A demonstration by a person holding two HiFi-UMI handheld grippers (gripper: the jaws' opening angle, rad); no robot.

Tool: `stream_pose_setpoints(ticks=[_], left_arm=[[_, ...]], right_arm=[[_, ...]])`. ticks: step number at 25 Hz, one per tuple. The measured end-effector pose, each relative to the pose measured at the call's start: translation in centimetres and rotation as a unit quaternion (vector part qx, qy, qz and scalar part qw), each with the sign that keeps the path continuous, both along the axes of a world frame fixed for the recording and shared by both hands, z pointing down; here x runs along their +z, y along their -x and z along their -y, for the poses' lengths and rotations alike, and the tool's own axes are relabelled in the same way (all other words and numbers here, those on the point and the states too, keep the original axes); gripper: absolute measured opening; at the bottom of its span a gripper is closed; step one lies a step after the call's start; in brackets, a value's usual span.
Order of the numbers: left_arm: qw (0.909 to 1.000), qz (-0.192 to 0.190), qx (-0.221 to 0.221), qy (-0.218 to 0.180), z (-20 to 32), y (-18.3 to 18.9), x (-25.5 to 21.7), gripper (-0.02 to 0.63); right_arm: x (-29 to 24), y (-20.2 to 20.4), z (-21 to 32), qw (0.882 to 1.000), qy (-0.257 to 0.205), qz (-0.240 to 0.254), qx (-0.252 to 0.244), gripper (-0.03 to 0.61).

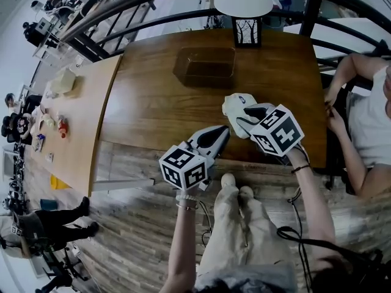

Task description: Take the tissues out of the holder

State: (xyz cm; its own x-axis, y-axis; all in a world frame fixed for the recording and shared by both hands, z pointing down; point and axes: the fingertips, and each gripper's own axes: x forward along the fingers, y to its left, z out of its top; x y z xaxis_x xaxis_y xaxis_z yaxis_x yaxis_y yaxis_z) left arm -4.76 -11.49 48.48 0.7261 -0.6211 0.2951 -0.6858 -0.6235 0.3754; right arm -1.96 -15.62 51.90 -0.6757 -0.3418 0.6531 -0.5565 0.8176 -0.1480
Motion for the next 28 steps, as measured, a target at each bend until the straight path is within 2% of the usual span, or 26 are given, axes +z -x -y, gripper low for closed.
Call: stream_pose_setpoints(ticks=[4, 8, 11, 13, 18, 21, 28], left_arm=[[0.9999, -0.008, -0.008, -0.013, -0.4, -0.1, -1.4, 0.008], [0.9996, -0.01, -0.008, -0.027, -1.2, -0.7, -2.7, 0.008], [0.9991, -0.012, -0.01, -0.04, -1.9, -0.9, -4.3, 0.008], [0.9985, -0.015, -0.015, -0.05, -2.3, -0.8, -5.6, 0.008], [0.9967, -0.011, -0.011, -0.08, -3.5, -1.1, -8.5, 0.008], [0.9952, 0.005, -0.015, -0.097, -3.7, -0.9, -9.9, 0.008], [0.992, 0.01, -0.006, -0.126, -4.9, -1.1, -12.8, 0.008]], right_arm=[[-1.4, -0.9, 0.6, 1.0, -0.002, 0.019, 0.021, 0.112], [-3.7, -1.5, -0.2, 0.996, 0.003, 0.074, 0.041, 0.11], [-5.9, -1.4, -1.5, 0.993, 0.004, 0.111, 0.038, 0.109], [-7.4, -1.3, -2.5, 0.991, -0.006, 0.128, 0.032, 0.1], [-11.2, -1.8, -4.3, 0.983, -0.053, 0.169, 0.042, 0.019], [-13.1, -2.0, -5.2, 0.978, -0.076, 0.187, 0.045, 0.012], [-16.6, -2.1, -7.0, 0.972, -0.103, 0.21, 0.034, 0.012]])
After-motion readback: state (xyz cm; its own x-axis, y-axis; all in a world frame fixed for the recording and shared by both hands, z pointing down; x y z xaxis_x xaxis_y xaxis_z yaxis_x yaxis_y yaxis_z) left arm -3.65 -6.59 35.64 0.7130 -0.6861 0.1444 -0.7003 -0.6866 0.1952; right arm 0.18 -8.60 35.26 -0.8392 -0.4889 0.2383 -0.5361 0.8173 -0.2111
